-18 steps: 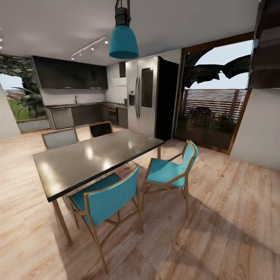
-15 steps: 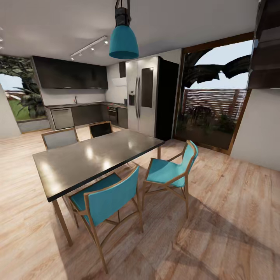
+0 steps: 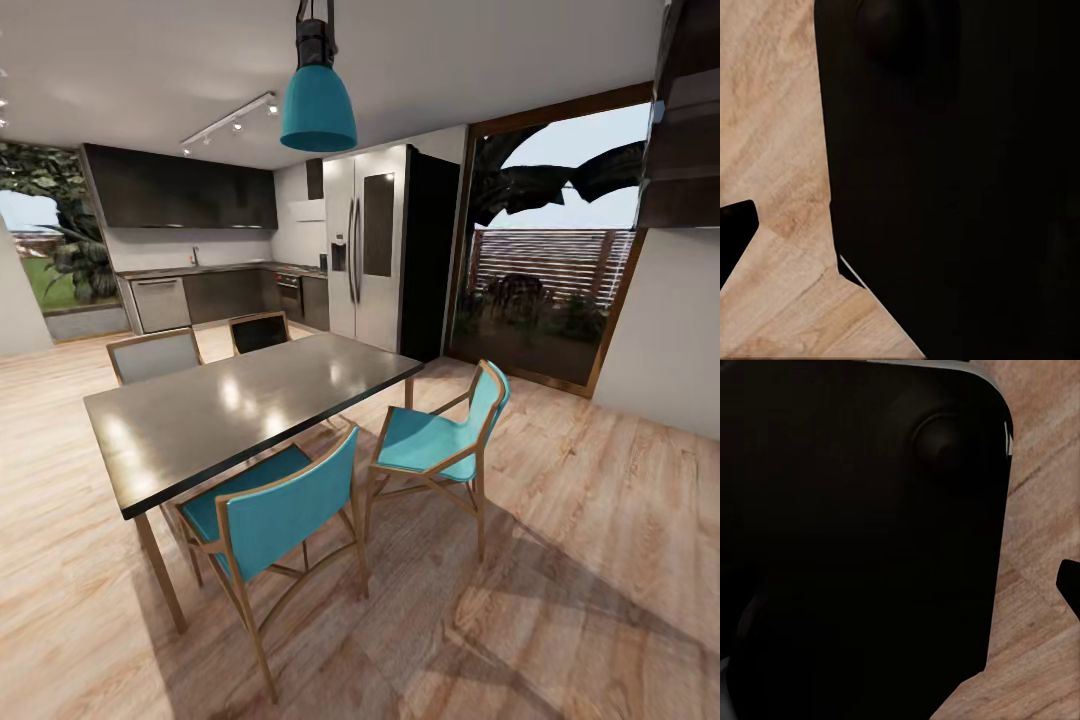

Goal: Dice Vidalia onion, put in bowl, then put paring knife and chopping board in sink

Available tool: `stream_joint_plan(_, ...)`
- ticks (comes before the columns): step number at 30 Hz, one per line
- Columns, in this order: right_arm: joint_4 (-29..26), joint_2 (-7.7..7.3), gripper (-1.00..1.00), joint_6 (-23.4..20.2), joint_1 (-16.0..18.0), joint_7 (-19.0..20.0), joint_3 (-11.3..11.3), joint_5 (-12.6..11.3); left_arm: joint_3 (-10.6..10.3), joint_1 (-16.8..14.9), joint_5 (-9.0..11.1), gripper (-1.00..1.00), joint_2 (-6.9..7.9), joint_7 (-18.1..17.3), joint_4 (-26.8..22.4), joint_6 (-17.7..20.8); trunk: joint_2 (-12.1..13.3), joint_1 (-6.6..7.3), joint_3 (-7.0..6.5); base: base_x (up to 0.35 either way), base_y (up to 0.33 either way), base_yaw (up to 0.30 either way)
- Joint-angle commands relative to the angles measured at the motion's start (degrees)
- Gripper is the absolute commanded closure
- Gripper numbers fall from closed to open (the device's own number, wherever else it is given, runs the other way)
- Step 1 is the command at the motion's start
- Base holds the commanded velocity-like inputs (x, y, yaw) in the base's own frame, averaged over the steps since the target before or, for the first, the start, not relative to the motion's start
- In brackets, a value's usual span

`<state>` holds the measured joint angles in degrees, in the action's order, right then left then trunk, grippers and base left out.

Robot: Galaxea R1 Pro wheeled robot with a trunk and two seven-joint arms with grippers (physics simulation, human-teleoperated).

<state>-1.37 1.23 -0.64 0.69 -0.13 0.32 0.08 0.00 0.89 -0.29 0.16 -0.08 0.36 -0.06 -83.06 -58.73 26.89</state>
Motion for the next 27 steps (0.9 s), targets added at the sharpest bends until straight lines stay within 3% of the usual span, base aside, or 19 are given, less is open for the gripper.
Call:
stream_joint_plan(1,-0.04,0.00,-1.00,-0.07,0.01,-0.01,0.06,0.02,0.03,-0.01,-0.04,-1.00,0.01,-0.01,0.16,-0.01,-0.02,0.00,0.04,0.000,0.000,0.000)
stream_joint_plan(9,-0.14,0.00,-1.00,-0.07,0.01,0.02,0.11,0.08,0.23,-0.01,-0.01,-1.00,-0.15,0.02,1.50,0.04,-0.02,0.00,0.04,0.000,0.000,0.000)
stream_joint_plan(18,-0.30,-0.07,-1.00,0.02,0.01,-0.03,0.12,0.09,0.59,-0.01,0.02,-1.00,1.24,0.39,1.25,0.11,-0.02,0.00,0.04,0.000,0.000,0.000)
stream_joint_plan(27,-0.30,-0.17,-1.00,0.10,0.01,-0.05,0.12,0.15,0.36,-0.01,-0.18,-1.00,1.06,0.24,1.28,-0.38,-0.02,0.00,0.04,0.000,0.000,0.000)
